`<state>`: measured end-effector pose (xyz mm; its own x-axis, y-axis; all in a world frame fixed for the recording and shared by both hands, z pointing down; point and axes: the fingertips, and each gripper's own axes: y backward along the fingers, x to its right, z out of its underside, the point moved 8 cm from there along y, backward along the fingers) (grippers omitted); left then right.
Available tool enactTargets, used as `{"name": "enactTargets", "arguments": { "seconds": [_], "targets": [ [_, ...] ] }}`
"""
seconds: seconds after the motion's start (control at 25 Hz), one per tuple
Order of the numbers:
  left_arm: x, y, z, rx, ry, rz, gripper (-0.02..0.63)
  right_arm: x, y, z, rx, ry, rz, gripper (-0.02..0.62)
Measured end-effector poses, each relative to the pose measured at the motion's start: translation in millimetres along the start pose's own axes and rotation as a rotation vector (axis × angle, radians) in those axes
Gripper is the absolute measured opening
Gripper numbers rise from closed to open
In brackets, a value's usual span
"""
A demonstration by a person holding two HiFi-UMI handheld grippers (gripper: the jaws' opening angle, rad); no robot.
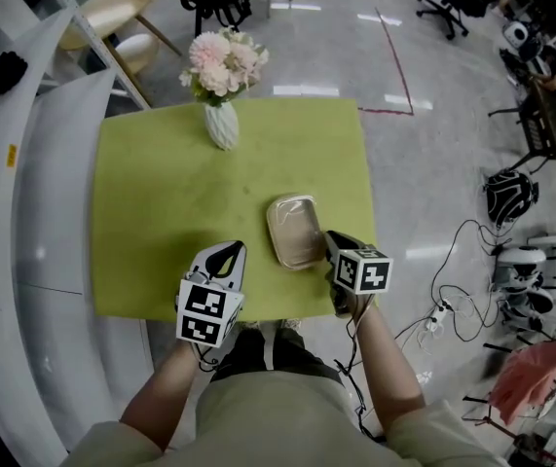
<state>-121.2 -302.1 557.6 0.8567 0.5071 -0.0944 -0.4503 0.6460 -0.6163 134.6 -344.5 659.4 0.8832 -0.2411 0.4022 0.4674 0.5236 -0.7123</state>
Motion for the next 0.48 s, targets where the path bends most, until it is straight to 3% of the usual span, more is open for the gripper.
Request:
{"name": "enactTargets", "arguments": {
  "seconds": [0.48],
  "targets": [
    [3.0,56.5,-57.5,0.17,-0.061,-0.055,0.006,-50.6,96.3,-76.4,0.26,0.043,-0.07,0.023]
  ]
}}
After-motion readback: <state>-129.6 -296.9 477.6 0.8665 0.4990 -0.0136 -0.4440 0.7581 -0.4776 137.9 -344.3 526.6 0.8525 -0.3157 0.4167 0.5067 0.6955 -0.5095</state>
